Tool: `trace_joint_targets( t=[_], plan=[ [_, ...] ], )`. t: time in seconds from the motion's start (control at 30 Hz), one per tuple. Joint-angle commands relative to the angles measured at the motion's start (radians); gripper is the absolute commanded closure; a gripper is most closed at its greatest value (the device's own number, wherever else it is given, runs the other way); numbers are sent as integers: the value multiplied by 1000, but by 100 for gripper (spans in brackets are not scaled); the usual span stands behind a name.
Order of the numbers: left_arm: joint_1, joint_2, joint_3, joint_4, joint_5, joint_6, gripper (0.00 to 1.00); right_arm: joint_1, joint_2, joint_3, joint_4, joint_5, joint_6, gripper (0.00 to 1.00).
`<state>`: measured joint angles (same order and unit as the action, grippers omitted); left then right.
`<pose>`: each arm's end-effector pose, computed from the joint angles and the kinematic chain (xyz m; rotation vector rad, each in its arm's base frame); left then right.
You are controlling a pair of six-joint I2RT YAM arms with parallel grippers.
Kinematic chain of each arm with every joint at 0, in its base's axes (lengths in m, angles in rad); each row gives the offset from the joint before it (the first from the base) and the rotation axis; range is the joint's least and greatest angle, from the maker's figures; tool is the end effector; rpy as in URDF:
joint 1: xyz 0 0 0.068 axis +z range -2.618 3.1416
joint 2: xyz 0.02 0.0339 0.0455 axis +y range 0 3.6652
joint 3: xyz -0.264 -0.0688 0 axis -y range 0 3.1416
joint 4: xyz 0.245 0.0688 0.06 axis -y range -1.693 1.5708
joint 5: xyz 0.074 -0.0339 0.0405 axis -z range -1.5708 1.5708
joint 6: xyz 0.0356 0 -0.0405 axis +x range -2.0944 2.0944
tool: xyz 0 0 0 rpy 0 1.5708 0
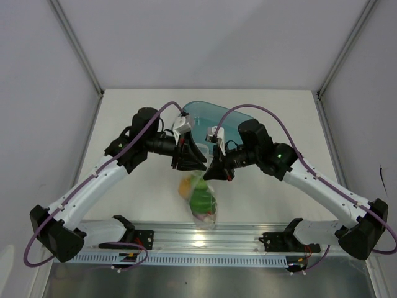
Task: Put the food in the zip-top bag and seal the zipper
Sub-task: Adjust the zipper food storage bag at the center of the board, then zip the zipper food storage bag at the center of the board.
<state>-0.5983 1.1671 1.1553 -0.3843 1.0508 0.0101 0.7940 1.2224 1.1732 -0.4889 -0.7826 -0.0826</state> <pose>0.1863 -0.1644 0.3780 1.2530 1.5733 -1.4032 0.1663 0.2050 0.3587 -1.3499 1.7096 1.2396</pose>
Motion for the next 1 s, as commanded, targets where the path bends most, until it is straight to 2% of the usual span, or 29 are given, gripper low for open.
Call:
trace_joint_targets(
  t=[0.0, 0.2, 0.4, 0.5, 0.57, 0.63, 0.67, 0.77, 0.97],
  plan=[
    [-8, 19, 10, -14, 17, 42, 61, -7, -37, 52, 36, 0, -6, 100],
    [-8, 29, 17, -28, 20, 50, 67, -10, -41, 48, 33, 0, -8, 100],
    [-8, 28, 21, -39, 21, 50, 84, -13, -40, 52, 23, 9, -16, 100],
    [-8, 20, 24, -27, 6, 31, 99, -13, -38, 48, 6, 31, -26, 100],
    [-8, 19, 29, -24, -8, 15, 99, -13, -37, 46, -10, 52, -31, 100],
    [-6, 11, 32, -25, -21, 5, 99, -15, -35, 46, -17, 62, -35, 91],
    [-8, 8, 34, -25, -21, -1, 100, -15, -35, 45, -23, 65, -36, 78],
    [-8, -10, 32, -25, -25, -2, 99, -19, -32, 48, -28, 59, -43, 66],
    [-8, -29, 41, -59, -14, 7, 99, -24, 14, 97, -46, -1, -66, 65]
  ],
)
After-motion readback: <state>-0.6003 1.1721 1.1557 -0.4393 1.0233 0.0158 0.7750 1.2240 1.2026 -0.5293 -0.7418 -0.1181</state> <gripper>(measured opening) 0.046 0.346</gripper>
